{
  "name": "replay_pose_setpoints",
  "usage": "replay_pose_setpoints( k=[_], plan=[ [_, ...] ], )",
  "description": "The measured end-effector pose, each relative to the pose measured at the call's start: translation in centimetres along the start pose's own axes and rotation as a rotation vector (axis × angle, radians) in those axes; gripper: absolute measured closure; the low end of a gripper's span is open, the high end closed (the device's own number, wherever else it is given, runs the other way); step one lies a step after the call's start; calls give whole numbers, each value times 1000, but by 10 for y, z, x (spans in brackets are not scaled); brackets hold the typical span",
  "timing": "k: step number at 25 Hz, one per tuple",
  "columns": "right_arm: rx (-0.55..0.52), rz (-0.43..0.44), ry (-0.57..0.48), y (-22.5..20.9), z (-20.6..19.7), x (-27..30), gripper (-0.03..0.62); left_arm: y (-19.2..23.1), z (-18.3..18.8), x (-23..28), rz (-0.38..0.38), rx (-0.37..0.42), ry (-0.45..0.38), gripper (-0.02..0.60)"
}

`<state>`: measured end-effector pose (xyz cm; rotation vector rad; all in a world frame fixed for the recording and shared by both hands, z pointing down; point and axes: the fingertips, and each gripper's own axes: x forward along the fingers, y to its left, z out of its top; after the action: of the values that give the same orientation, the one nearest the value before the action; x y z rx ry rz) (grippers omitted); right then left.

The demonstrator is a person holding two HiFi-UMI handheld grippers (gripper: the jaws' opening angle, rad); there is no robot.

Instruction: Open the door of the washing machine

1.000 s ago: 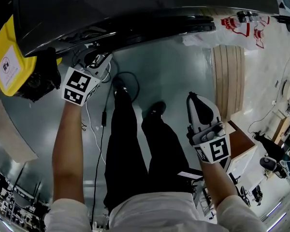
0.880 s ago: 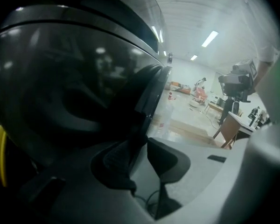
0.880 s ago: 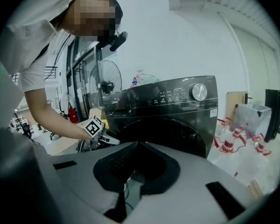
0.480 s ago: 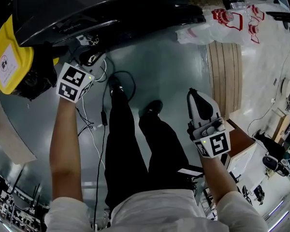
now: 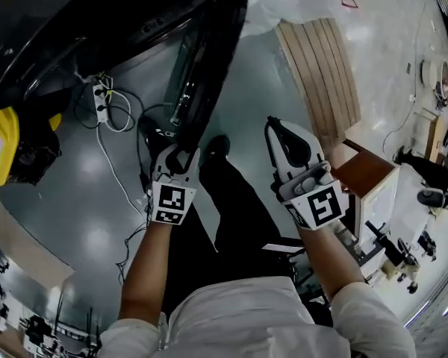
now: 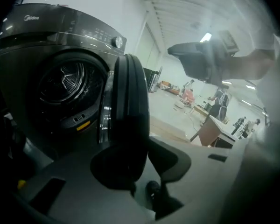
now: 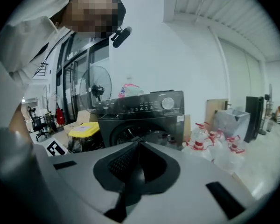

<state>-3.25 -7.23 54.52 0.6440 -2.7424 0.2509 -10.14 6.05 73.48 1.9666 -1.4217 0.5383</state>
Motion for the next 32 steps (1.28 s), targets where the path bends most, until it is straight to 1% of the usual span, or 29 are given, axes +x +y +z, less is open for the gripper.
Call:
replay_pose_setpoints(
  k=[4, 8, 12, 16, 21, 27, 32],
  plan=[
    [40, -146, -30, -31, -4, -60, 562, -50, 6, 22, 7, -76, 12, 464],
    [74, -248, -64, -61, -17, -113, 562, -95, 13, 51, -17, -177, 17, 459],
    [117, -350, -89, -83, -38, -163, 562, -136, 23, 81, -64, -219, 42, 457],
    [158, -458, -95, -99, -65, -208, 562, -167, 37, 113, -111, -244, 63, 460],
    [162, -538, -89, -120, -91, -255, 562, -200, 61, 153, -140, -298, 69, 465],
    [184, -616, -106, -139, -111, -306, 562, -234, 93, 193, -151, -281, 39, 487],
    [212, -644, -116, -147, -123, -335, 562, -254, 121, 227, -166, -273, 25, 518]
  ],
)
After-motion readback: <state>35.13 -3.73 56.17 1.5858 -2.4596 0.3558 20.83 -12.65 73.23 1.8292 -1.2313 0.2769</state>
